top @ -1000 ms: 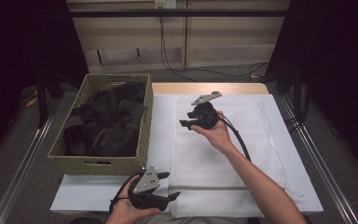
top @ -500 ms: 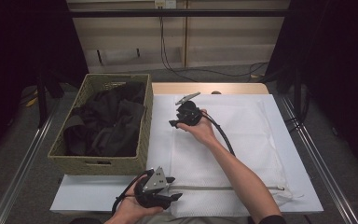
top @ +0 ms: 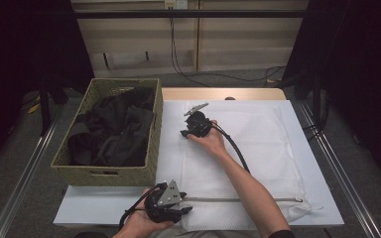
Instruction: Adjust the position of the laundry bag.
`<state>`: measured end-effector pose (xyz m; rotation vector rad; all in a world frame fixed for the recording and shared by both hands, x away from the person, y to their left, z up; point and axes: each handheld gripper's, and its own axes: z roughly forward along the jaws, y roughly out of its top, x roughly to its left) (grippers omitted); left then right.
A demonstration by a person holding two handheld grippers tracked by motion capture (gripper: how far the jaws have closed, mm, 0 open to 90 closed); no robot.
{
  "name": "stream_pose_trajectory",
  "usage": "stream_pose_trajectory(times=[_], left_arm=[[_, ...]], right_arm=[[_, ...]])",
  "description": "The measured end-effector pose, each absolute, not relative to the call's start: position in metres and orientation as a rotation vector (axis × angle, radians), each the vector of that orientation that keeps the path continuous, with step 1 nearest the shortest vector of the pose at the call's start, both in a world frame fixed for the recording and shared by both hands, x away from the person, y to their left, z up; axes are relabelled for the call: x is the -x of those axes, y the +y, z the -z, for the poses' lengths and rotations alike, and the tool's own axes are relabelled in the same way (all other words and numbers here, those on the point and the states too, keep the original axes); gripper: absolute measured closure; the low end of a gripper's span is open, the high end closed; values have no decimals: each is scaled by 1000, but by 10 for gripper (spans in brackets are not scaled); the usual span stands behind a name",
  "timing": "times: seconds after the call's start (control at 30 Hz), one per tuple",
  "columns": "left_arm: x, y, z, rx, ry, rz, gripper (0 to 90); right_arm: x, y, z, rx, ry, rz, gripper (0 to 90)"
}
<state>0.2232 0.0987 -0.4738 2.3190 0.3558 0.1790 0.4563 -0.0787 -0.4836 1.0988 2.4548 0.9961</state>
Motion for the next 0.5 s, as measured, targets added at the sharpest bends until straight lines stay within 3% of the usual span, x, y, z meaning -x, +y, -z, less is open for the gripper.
stream_pose_trajectory(times=[0.03, 0.27, 0.5], left_arm=[[-224, 99, 473, -2325, 352, -177, 582], [-227, 102, 472, -2336, 377, -184, 693], [-230, 106, 468, -2330, 400, -167, 839]], right_arm=[[-457, -79, 484, -1086, 2455, -1008, 706], [-459, -82, 483, -1134, 2446, -1009, 865], [-460, -80, 482, -1131, 2451, -1012, 896]])
